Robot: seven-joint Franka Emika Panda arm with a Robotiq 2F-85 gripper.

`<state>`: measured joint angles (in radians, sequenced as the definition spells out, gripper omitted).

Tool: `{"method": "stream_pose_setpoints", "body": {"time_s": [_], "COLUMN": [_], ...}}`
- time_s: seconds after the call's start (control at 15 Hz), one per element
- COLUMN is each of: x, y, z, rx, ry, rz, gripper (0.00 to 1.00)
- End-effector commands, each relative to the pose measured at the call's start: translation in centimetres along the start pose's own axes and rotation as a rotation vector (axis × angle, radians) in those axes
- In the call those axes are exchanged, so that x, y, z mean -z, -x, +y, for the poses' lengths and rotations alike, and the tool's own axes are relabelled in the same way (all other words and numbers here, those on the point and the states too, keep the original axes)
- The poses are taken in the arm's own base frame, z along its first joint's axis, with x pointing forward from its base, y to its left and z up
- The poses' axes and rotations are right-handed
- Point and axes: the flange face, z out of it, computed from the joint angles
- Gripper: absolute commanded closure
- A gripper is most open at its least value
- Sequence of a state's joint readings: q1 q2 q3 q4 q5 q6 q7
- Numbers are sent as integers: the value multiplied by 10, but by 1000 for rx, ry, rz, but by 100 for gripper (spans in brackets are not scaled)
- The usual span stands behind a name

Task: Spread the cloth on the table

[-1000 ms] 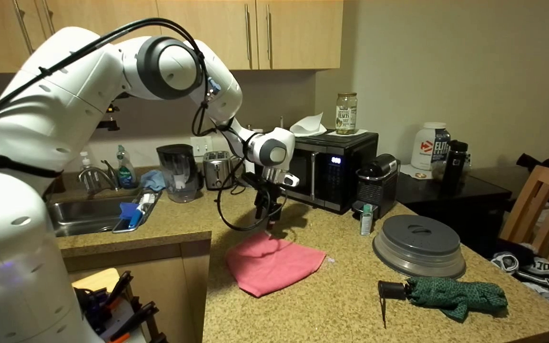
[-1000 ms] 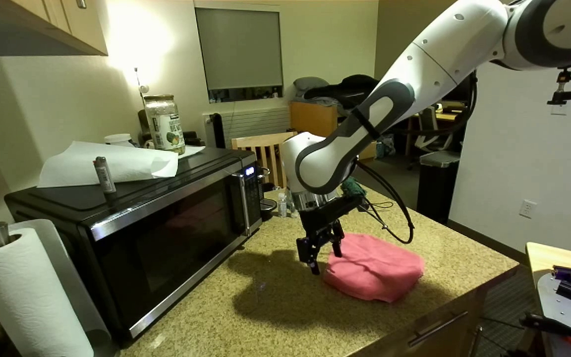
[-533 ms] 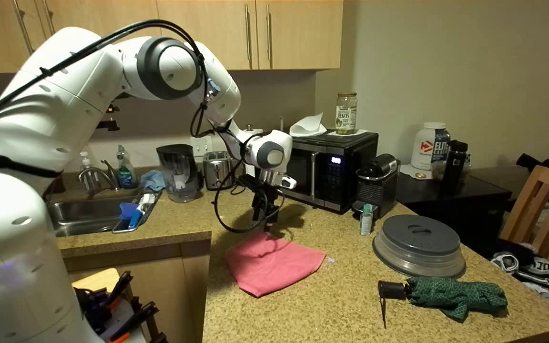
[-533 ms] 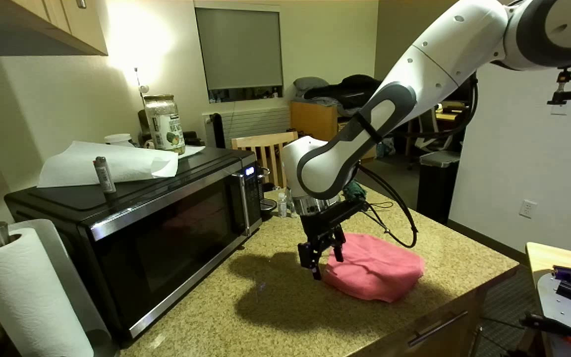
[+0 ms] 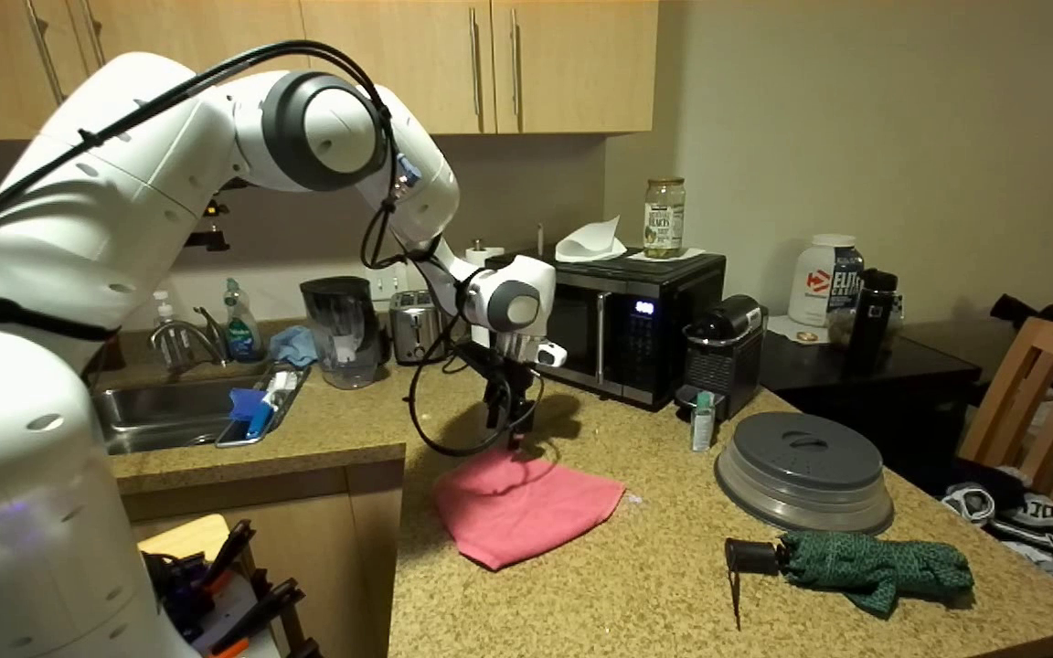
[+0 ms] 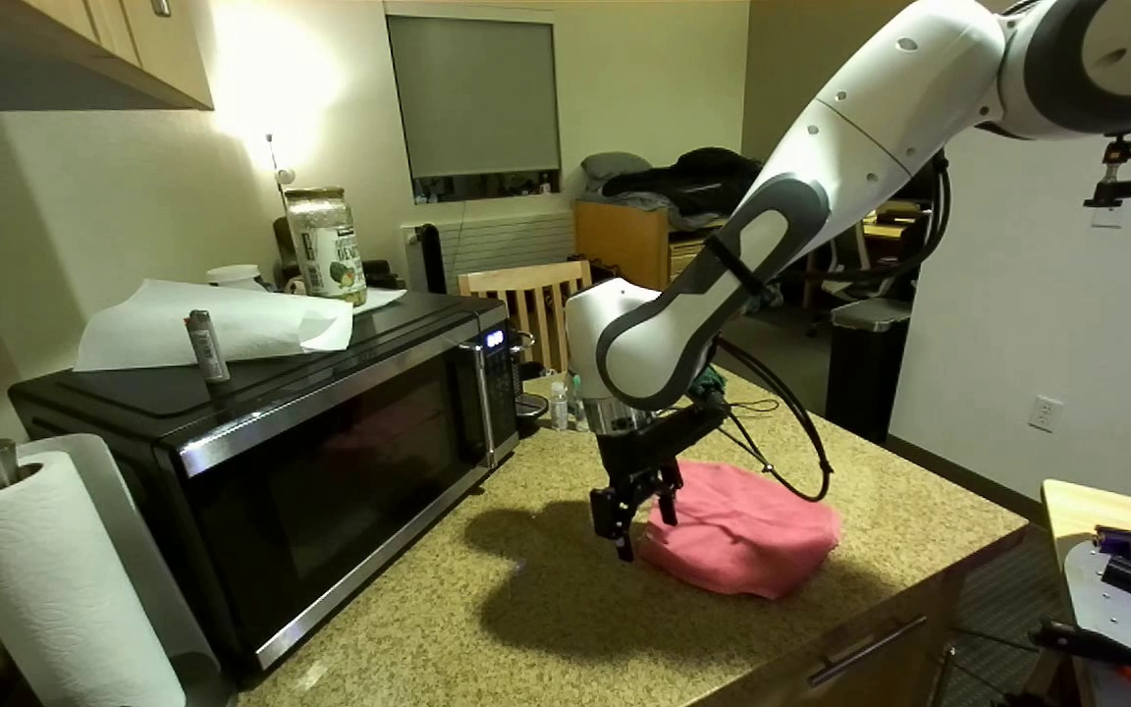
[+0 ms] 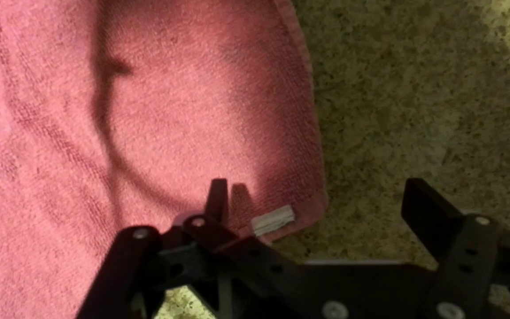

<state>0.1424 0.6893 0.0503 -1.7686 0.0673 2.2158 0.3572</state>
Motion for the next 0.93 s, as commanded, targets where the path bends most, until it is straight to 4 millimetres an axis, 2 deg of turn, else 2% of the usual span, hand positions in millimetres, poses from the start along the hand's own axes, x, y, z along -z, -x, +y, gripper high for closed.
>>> {"method": "stream_pose_setpoints", "body": {"time_s": [0.0, 0.67, 0.73, 0.8, 0.87], "x": [-4, -17, -18, -21, -23], "y": [3, 0, 0, -1, -1], "z": [7, 19, 19, 19, 19], "rx": [32, 41, 38, 34, 31], "ry": [7, -7, -11, -14, -16], "rz": [26, 49, 42, 35, 30], "gripper": [0, 0, 10, 26, 33]}}
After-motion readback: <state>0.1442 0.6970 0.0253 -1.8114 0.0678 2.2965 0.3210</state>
